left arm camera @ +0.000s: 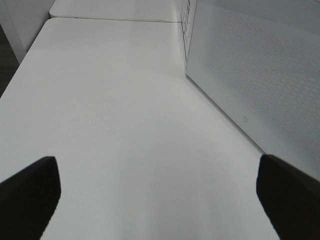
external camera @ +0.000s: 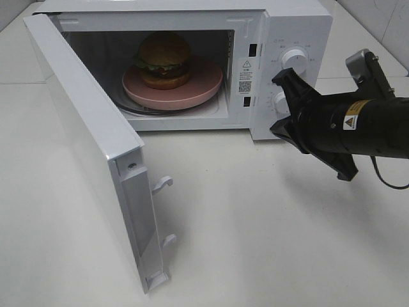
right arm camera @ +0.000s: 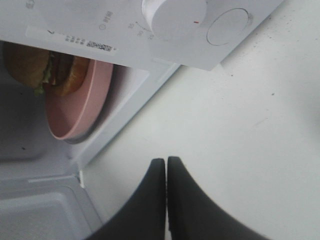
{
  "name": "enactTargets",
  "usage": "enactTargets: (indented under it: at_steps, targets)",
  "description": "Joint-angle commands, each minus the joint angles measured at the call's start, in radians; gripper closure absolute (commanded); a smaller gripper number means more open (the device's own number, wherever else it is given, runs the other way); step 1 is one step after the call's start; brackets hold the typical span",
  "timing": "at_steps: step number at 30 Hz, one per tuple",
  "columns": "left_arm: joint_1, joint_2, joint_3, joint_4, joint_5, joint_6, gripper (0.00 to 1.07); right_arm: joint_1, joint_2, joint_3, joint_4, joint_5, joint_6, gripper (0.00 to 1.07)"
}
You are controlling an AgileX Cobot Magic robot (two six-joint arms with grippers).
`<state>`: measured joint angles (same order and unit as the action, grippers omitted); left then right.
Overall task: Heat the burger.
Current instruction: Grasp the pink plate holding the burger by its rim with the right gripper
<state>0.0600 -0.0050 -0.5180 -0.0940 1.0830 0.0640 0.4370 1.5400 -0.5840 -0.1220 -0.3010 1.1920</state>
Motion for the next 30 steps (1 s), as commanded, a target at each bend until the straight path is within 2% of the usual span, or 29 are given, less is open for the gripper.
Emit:
enactTargets:
  at_steps: [1,14,19,22,24,30]
  targets:
    - [0.002,-0.018,0.000,-0.006,-0.013,-0.003,0.07,-0.003,-0.060,-0.002,-0.017,0.155,-0.144,1.06]
    - [0.002,-0.018,0.000,-0.006,-0.013,-0.003,0.07,-0.003,-0.187,-0.045,0.014,0.469,-0.435,1.03]
    - [0.002,-0.018,0.000,-0.006,-0.013,-0.003,0.07,-0.003,-0.212,-0.124,0.145,0.679,-0.726,1.02]
    - [0.002,-0.018,0.000,-0.006,-0.013,-0.003,0.07,-0.003,-0.212,-0.137,0.162,0.707,-0.771,1.02]
    - [0.002,-0.018,0.000,-0.006,-0.013,-0.003,0.07,-0.003,-0.212,-0.193,0.203,0.799,-0.888,1.01]
    - [0.002,-0.018,0.000,-0.006,-0.013,-0.003,0.07,-0.003,-0.212,-0.250,0.205,0.871,-0.967,1.01]
